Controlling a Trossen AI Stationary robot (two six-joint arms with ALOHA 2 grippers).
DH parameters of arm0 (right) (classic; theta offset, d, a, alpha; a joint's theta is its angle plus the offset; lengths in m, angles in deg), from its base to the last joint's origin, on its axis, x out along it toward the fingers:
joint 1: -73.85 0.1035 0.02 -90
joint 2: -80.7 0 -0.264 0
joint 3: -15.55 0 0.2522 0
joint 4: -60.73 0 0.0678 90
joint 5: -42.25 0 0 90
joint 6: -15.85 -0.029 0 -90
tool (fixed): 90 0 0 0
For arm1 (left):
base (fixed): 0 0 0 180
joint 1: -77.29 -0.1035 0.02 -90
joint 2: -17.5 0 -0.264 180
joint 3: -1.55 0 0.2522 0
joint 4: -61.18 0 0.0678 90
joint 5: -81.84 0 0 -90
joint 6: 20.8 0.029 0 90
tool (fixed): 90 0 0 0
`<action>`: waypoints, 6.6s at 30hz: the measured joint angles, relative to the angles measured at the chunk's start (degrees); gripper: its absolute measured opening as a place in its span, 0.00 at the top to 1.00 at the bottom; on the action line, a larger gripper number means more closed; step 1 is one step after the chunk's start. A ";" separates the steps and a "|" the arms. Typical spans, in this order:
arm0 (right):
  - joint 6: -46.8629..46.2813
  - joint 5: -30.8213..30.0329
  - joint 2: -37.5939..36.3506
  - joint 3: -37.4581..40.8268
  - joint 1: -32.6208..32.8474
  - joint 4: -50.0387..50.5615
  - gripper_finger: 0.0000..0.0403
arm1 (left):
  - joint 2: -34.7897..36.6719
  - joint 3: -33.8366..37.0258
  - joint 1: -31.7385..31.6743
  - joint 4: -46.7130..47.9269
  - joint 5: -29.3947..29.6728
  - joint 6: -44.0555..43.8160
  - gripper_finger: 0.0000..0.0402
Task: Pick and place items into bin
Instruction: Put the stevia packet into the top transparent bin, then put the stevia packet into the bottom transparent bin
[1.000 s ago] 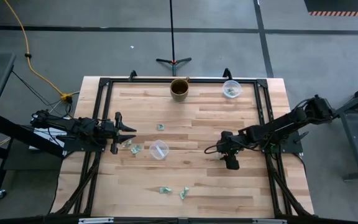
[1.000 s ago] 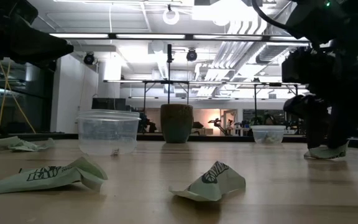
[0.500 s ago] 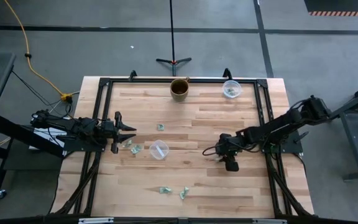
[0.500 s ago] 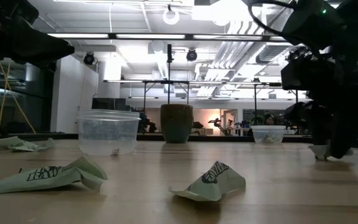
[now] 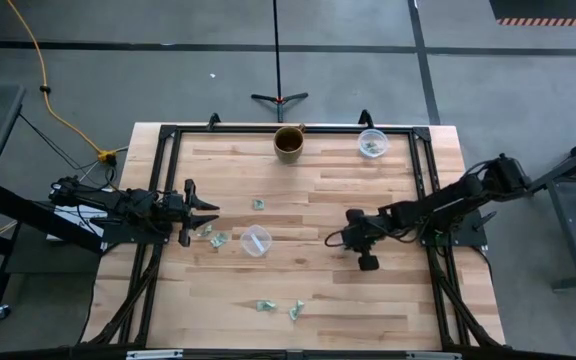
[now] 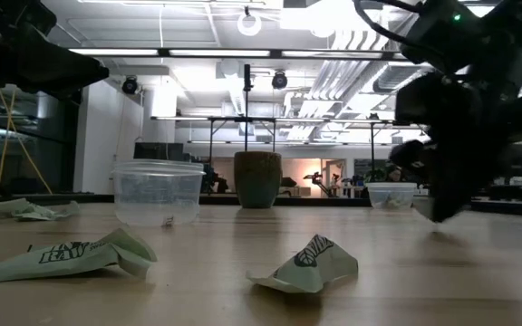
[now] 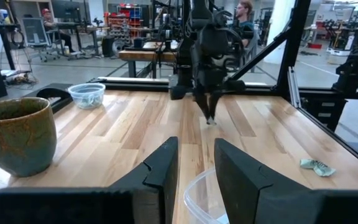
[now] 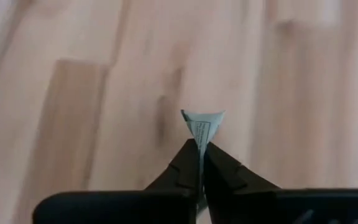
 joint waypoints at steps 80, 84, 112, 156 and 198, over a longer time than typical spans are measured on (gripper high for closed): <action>-3.08 17.04 -48.16 21.50 -37.55 -32.06 0.89 | -0.08 0.01 0.02 -0.28 0.74 -0.17 0.65; -1.11 5.13 -56.18 21.67 -32.25 -21.87 0.91 | -0.08 0.01 0.02 -0.24 0.76 -0.20 0.65; 4.97 -28.28 -63.78 28.65 -13.06 -18.67 0.94 | -1.58 0.01 0.00 -8.30 9.33 0.59 0.52; 3.07 -29.98 -63.78 28.73 -17.65 -13.28 0.94 | -85.15 -39.12 -32.63 6.22 -22.68 0.11 0.12; 3.28 -30.19 -63.77 28.76 -17.65 -11.56 0.94 | -85.94 -42.66 -30.00 5.70 -33.24 12.00 0.91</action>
